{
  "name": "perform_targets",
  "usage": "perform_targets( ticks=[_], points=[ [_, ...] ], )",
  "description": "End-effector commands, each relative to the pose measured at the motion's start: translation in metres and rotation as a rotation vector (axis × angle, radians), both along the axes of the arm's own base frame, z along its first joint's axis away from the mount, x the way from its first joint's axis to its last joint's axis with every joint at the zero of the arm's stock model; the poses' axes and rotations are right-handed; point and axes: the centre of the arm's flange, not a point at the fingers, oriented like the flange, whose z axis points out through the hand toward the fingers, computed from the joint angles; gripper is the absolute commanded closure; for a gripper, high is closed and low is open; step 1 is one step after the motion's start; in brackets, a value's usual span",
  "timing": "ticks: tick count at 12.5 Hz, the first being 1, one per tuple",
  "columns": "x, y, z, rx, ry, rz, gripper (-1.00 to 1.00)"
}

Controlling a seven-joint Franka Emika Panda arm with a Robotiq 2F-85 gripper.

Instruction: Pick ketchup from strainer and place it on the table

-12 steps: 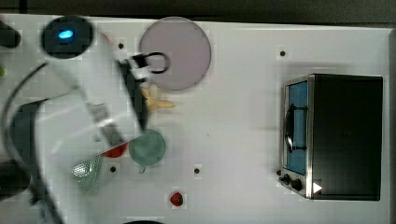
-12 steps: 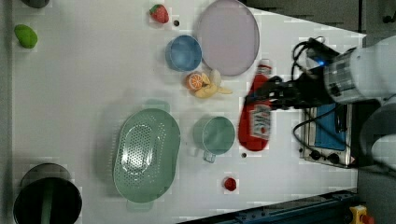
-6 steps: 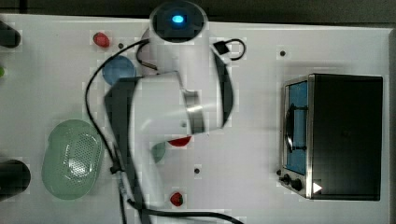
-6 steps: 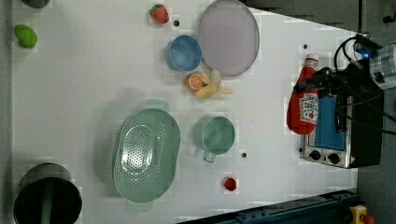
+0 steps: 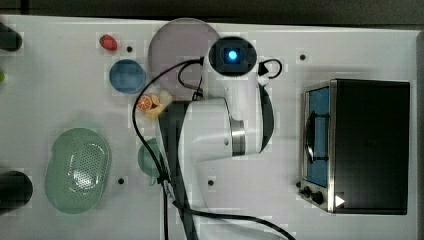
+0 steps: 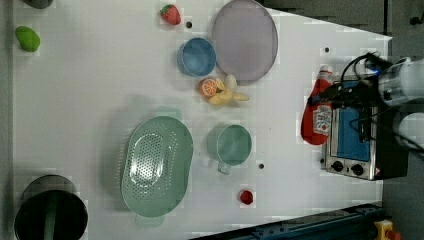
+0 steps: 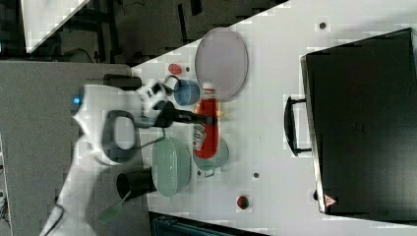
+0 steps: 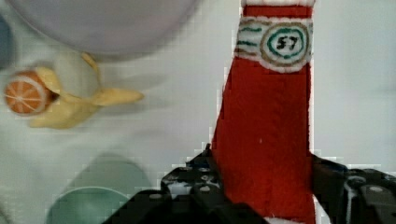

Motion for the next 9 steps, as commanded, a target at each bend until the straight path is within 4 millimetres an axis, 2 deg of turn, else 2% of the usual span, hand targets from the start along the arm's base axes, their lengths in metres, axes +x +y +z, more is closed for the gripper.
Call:
perform_targets(
  ticks=[1,3,4,7,8,9],
  points=[
    [-0.026,-0.012,-0.041,0.01,-0.007,0.029,-0.13],
    [-0.038,-0.016,-0.068,0.033,-0.041,0.015,-0.13],
    [-0.042,-0.016,-0.079,0.047,-0.058,0.008,-0.2],
    [-0.049,-0.01,-0.102,0.081,-0.059,0.009,-0.82],
    [-0.047,-0.011,-0.1,0.075,-0.065,0.014,-0.99],
    [-0.043,-0.013,-0.091,0.063,-0.08,0.014,-1.0]
  ],
)
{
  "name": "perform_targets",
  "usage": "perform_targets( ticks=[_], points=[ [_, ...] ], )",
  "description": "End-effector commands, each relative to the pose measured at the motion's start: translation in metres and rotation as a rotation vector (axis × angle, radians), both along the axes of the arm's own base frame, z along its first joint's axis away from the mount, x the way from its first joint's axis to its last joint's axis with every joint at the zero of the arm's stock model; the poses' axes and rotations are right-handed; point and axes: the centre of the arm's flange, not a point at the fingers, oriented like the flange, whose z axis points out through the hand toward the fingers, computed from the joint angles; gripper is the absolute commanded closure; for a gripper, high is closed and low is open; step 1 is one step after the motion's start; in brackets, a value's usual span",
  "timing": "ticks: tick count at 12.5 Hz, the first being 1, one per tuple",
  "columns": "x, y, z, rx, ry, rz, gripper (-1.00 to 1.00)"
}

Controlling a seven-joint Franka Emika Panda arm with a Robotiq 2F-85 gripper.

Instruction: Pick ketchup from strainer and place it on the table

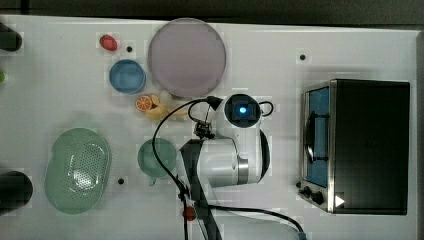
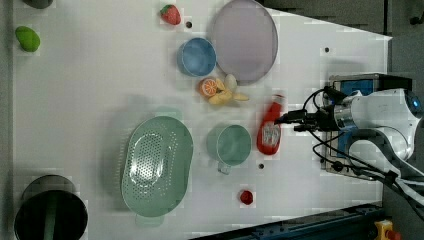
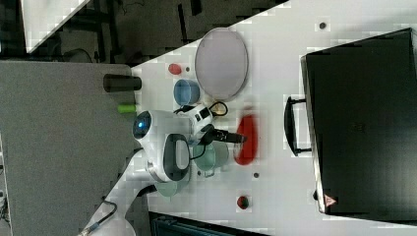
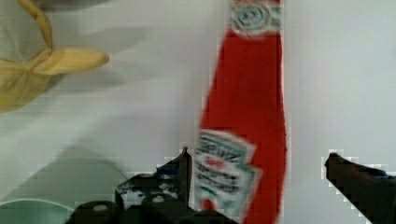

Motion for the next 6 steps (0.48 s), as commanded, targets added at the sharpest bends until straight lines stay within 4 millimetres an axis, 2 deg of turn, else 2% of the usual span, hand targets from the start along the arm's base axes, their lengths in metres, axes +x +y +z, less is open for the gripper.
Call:
perform_targets(
  ticks=[1,4,6],
  points=[
    [0.024,-0.001,0.041,-0.039,-0.109,0.046,-1.0],
    [0.05,-0.003,0.118,-0.133,-0.197,0.038,-1.0],
    [0.06,-0.008,0.179,-0.198,-0.215,-0.08,-1.0]
  ],
)
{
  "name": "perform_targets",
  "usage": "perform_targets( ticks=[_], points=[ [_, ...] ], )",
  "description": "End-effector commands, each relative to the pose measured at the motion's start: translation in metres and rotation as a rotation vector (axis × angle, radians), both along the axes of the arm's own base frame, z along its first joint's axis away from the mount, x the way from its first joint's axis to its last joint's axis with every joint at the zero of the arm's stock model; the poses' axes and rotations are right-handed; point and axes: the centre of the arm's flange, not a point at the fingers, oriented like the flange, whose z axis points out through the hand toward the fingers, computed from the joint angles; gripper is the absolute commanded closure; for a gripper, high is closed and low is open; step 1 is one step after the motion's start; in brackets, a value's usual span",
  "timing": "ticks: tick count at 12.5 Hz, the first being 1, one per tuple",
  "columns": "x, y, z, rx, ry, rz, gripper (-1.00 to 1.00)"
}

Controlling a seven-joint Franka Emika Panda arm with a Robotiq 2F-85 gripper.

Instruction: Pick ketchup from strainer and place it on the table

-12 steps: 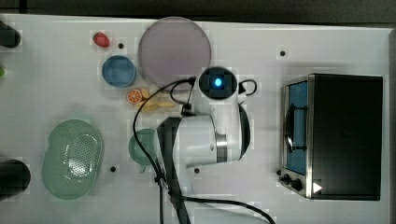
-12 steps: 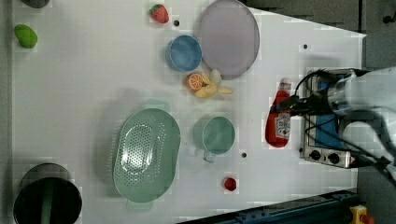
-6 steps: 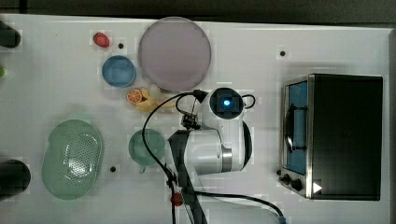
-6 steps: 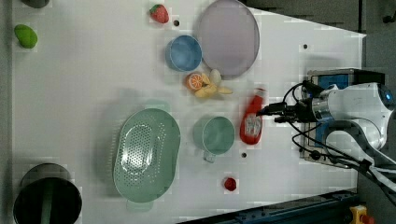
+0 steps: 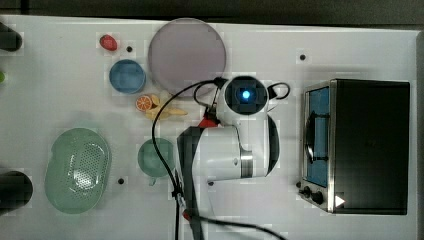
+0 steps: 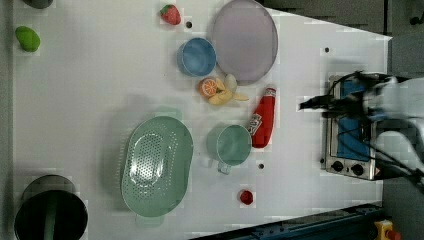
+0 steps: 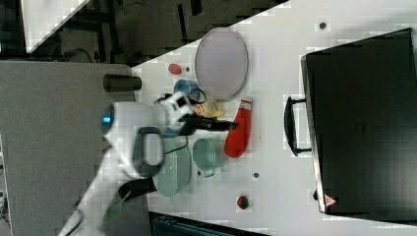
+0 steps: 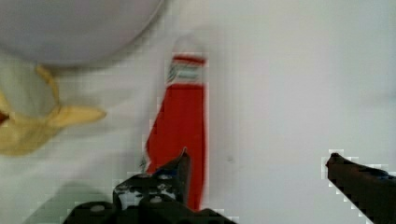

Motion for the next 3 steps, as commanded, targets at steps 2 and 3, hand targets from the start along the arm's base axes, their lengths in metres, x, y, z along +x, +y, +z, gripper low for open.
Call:
perform_targets(
  ticks=[2,3],
  points=[
    [0.024,0.007,0.141,-0.071,-0.118,-0.29,-1.0],
    [0.022,0.008,0.162,-0.052,-0.096,-0.401,-1.0]
  ],
)
